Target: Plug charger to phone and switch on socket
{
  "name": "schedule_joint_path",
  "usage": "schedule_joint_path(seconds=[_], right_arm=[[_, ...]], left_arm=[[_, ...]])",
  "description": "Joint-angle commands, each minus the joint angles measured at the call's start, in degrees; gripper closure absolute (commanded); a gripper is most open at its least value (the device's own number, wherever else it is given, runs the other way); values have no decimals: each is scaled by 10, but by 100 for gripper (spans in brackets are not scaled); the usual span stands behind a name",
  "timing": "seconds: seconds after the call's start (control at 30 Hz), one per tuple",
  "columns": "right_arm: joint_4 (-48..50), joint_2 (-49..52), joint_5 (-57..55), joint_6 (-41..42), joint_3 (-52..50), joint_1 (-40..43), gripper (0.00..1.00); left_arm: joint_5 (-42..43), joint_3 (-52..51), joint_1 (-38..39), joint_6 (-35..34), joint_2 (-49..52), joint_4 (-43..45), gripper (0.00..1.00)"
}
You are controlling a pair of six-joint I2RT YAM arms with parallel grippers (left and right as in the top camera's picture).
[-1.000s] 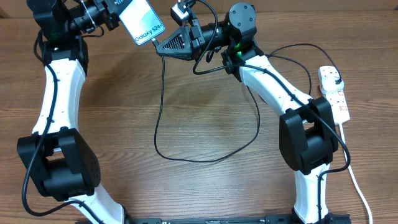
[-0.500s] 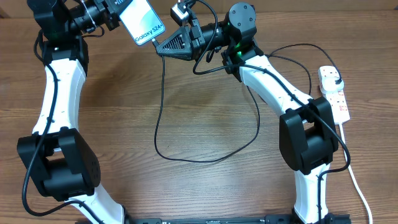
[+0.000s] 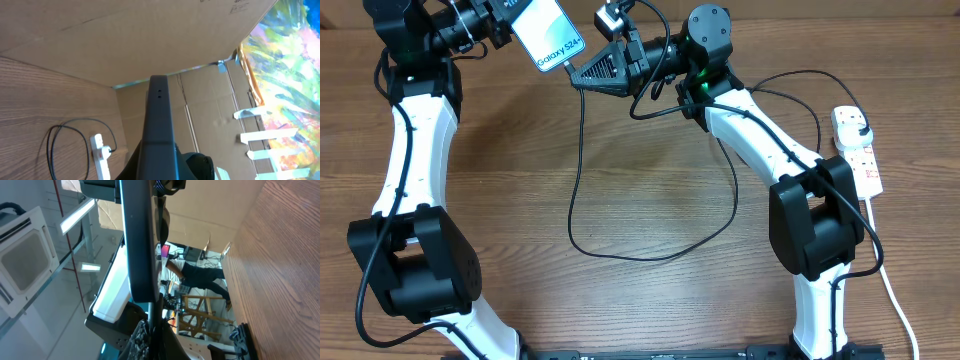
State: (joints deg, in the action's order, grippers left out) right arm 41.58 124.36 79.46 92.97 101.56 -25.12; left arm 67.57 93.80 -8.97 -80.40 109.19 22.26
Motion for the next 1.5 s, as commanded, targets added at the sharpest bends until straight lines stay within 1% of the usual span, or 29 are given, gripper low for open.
schedule_joint_path(seconds=[0.0,0.23,0.4,0.6,0.77,1.07,1.2,1.27,1.47], right_arm=[[4,-6,-40,3,8,1,96],[6,-6,-44,16,8,1,96],[62,-6,-47,48,8,1,96],[51,-6,-46,45,8,1,96],[51,-6,-44,41,8,1,96],[42,-6,-24,12,8,1,96],[5,-6,-24,-13,8,1,96],[-13,-6,-28,-20,8,1,96],[-14,-6,-37,-20,8,1,96]], left_arm=[[21,12,8,11,-17,3,96],[23,12,8,11,-17,3,96],[24,12,8,11,-17,3,95],[24,12,8,2,-17,3,96],[30,12,8,-25,-17,3,95],[83,12,8,-26,-17,3,96],[113,12,8,-26,-17,3,96],[118,12,8,-25,-17,3,96],[122,12,8,-19,-17,3,96]])
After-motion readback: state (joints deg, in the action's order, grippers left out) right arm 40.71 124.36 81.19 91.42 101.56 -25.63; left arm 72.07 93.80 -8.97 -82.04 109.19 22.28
